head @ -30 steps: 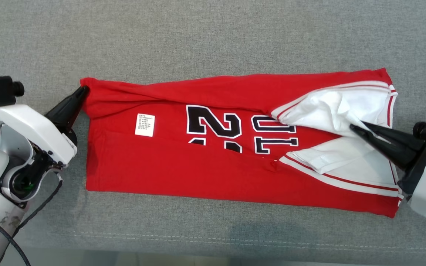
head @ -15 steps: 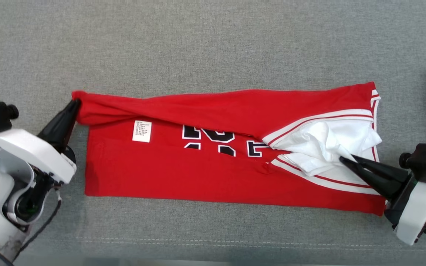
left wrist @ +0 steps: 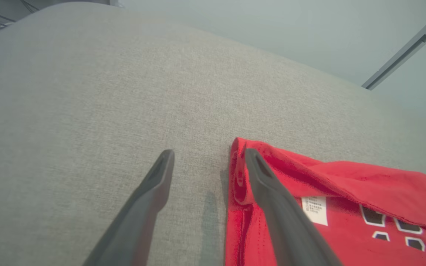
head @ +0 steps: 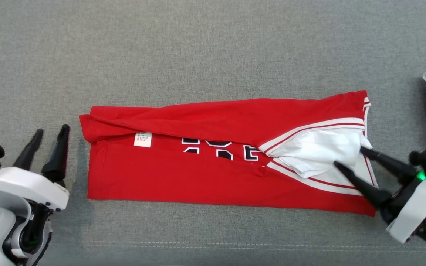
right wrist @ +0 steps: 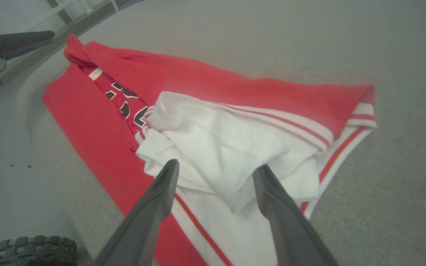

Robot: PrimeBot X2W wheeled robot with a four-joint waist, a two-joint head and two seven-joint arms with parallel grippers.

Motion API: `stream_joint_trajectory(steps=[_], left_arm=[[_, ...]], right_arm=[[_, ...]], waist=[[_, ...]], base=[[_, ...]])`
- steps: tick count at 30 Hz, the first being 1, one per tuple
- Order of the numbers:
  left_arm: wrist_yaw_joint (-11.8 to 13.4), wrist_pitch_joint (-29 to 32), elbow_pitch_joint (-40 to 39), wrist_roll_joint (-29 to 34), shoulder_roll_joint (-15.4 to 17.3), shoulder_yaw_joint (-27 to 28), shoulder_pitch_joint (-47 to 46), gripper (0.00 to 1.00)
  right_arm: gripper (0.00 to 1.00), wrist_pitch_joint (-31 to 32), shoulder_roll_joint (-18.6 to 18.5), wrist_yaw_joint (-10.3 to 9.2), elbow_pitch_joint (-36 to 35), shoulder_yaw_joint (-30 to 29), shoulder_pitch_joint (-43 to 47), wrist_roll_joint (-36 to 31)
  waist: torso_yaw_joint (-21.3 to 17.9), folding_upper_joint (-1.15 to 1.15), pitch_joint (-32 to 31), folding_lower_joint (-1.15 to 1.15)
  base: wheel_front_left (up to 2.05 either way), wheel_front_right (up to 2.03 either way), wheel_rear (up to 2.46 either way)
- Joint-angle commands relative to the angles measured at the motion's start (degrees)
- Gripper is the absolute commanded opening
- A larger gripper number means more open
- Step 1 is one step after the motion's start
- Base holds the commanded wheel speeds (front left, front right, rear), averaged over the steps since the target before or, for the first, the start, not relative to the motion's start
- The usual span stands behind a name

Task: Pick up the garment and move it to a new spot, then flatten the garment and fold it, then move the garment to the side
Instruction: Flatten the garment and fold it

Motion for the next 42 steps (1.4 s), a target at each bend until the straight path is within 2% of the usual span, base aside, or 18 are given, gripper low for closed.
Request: stream_joint_trajectory(steps=[1, 4, 8, 12, 16, 20, 24, 34, 42], left_arm=[[2.4, -1.8, -1.8, 2.0, 3.6, 3.5, 0.4, 1.00], [7.6, -3.6, -5.3, 5.8, 3.5, 6.2, 3.0, 1.00], [13.8, -4.0, -12.9, 14.1, 2.5, 10.3, 6.4, 1.00], [17.1, -4.1, -19.8, 22.8, 0.5, 11.9, 9.6, 1.00], [18.4, -4.1, -22.2, 27.9, -0.9, 10.0, 12.1, 1.00], [19.9, -4.1, -22.4, 29.9, -2.4, 9.7, 14.7, 1.00], [20.5, -4.1, -22.2, 31.0, -3.1, 10.8, 17.8, 1.00], [19.0, -4.1, -22.2, 32.5, -4.2, 12.3, 20.8, 1.00], [16.2, -3.9, -21.1, 32.4, -4.9, 11.2, 19.3, 1.00]], right_arm=[[1.00, -0.8, -1.5, -0.17, -0.6, -4.1, 4.6, 1.0], [1.00, -0.8, 1.2, -0.17, 1.7, -16.3, 9.9, 0.0], [1.00, -0.8, 7.8, -0.17, 4.6, -31.4, 16.4, -7.2], [1.00, -0.8, 15.5, -0.17, 5.7, -42.6, 20.6, -15.9], [1.00, -0.8, 22.7, -0.17, 7.0, -49.8, 23.9, -22.9], [1.00, -0.1, 27.6, -0.17, 8.6, -53.1, 26.9, -26.5], [1.00, 0.9, 30.4, -0.17, 9.4, -54.3, 29.1, -28.0], [1.00, 2.1, 32.4, -0.17, 10.2, -56.6, 30.3, -29.3], [1.00, 5.5, 32.7, -0.17, 13.1, -56.6, 27.2, -28.8]], waist=[[-0.2, 0.00, -0.9, 0.00], [-0.5, 0.00, -2.5, 0.00], [-1.0, 0.00, -4.7, 0.00], [-1.0, 0.00, -6.6, 0.00], [-1.0, 0.00, -8.6, 0.00], [-1.1, 0.00, -10.6, 0.00], [-1.4, 0.00, -12.3, 0.00], [-0.6, 0.00, -14.0, 0.00], [1.2, 0.00, -12.6, 0.00]], base=[[0.00, 0.00, 0.00], [0.00, 0.00, 0.00], [0.00, 0.00, 0.00], [0.00, 0.00, 0.00], [0.00, 0.00, 0.00], [0.00, 0.00, 0.00], [0.00, 0.00, 0.00], [0.00, 0.00, 0.00], [0.00, 0.00, 0.00]])
